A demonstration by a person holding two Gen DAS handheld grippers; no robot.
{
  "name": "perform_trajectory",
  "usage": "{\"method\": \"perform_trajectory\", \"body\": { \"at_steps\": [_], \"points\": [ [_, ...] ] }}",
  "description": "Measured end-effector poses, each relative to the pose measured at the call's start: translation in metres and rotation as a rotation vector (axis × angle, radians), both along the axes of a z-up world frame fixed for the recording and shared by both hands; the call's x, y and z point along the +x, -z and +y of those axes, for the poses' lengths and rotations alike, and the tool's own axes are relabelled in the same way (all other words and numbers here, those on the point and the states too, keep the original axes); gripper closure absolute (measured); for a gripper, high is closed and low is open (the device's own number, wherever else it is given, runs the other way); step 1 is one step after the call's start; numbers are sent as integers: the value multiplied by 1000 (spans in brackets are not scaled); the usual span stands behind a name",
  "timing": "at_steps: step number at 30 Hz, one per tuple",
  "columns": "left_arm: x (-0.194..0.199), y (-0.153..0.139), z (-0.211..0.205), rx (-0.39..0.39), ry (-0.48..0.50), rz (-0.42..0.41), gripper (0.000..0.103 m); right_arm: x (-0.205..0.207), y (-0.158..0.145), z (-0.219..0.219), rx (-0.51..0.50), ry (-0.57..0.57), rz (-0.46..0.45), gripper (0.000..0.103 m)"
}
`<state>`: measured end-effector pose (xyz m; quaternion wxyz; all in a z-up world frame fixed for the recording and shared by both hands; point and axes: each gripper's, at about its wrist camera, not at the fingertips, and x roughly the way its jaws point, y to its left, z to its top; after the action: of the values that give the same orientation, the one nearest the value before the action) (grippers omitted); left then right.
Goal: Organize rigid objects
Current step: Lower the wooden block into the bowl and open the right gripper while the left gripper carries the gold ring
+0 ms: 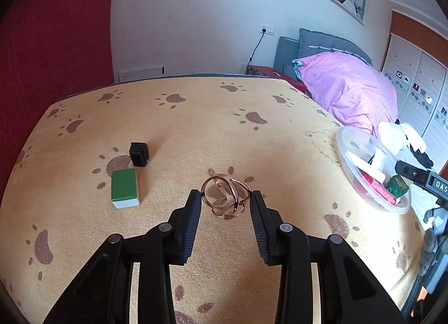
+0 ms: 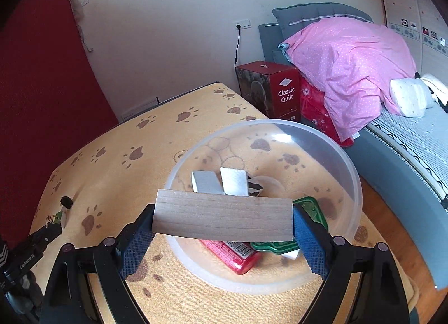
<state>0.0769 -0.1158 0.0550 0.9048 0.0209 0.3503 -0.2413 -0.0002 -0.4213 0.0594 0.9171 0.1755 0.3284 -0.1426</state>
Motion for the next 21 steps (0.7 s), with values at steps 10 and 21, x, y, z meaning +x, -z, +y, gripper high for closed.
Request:
{"method": "perform_trajectory", "body": {
  "at_steps": [10, 21],
  "points": [
    [-14, -2, -34, 17, 48, 7, 66, 4, 5, -22, -4, 2, 5, 8],
    [-27, -7, -65, 30, 103, 4, 66, -1, 8, -43, 30, 38, -22, 7]
  ]
}}
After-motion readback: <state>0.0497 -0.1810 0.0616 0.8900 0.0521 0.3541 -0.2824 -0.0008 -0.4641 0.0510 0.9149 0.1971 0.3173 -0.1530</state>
